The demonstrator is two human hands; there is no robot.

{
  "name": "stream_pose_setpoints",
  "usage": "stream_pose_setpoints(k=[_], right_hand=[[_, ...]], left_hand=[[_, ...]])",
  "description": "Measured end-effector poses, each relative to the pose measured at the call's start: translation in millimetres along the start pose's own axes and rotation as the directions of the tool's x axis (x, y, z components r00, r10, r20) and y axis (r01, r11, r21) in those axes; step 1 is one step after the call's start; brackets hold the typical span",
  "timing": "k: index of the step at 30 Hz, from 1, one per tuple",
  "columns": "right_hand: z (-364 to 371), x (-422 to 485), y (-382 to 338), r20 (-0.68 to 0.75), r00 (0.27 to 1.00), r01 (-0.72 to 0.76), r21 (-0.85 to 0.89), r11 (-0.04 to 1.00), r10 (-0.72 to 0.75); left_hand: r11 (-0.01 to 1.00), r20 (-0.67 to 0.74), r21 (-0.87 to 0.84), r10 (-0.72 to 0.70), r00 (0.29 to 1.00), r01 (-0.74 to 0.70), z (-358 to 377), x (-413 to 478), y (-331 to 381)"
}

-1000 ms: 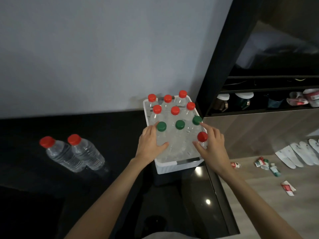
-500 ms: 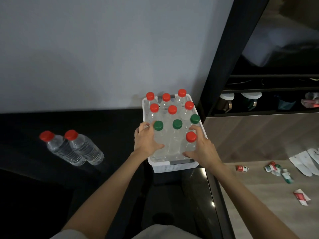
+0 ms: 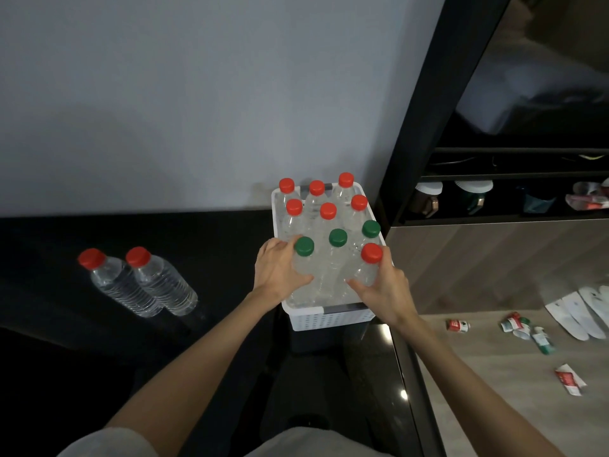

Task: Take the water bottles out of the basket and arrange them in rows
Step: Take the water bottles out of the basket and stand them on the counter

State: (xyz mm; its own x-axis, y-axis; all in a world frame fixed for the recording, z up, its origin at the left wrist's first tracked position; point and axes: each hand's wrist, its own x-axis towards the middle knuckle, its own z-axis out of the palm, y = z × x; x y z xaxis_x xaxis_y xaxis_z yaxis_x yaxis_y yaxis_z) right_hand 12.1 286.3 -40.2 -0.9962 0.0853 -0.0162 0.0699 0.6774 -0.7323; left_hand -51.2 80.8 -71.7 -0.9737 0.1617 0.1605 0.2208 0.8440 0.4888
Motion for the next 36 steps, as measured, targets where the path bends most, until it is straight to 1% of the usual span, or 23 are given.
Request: stream_pose_setpoints(k=[2,5,9,12,15,16,21,25,29,32,36], right_hand=[[-3,0,-8,-0.016,0.999,0.051,-0.01,0.999,-0.051],[-13,0,-25,-0.068,0.988,0.134,-0.101,0.986,-0.141],[-32,2,-55,-0.123,0.96,0.23,-0.16,0.96,-0.251],[-48,6,-83,-0.13,0.933,0.314,-0.158,0.936,-0.335],[-57,11,-112,-0.135,0.908,0.383,-0.118,0.916,-0.396],[-58,12,-123,-0.133,0.902,0.399,-0.107,0.911,-0.411],[-47,11,-165,-0.104,0.864,0.486,-0.083,0.87,-0.493],[-12,6,-187,0.007,0.864,0.503,-0.048,0.863,-0.503],[41,-6,-195,0.1,0.86,0.503,-0.008,0.864,-0.5],[85,-17,-191,0.165,0.877,0.451,0.039,0.892,-0.451],[136,-34,-178,0.234,0.9,0.36,0.074,0.93,-0.367]], left_hand=[[0.999,-0.02,-0.035,-0.001,1.0,0.0,-5,-1,2],[0.996,-0.048,-0.094,-0.002,0.999,-0.003,-24,-1,9],[0.984,-0.191,-0.173,-0.001,0.982,-0.033,-69,7,30],[0.964,-0.283,-0.262,-0.028,0.959,-0.05,-104,12,46],[0.939,-0.334,-0.333,-0.036,0.942,-0.082,-136,11,53],[0.938,-0.342,-0.334,-0.034,0.939,-0.088,-147,9,53],[0.973,-0.357,-0.22,-0.016,0.934,-0.067,-195,-18,36],[0.974,-0.334,-0.224,-0.104,0.937,0.029,-208,-56,5],[0.974,-0.282,-0.185,-0.178,0.943,0.129,-200,-91,-42],[0.979,-0.209,-0.13,-0.181,0.961,0.156,-186,-113,-79],[0.954,-0.09,-0.108,-0.288,0.953,0.278,-163,-138,-120]])
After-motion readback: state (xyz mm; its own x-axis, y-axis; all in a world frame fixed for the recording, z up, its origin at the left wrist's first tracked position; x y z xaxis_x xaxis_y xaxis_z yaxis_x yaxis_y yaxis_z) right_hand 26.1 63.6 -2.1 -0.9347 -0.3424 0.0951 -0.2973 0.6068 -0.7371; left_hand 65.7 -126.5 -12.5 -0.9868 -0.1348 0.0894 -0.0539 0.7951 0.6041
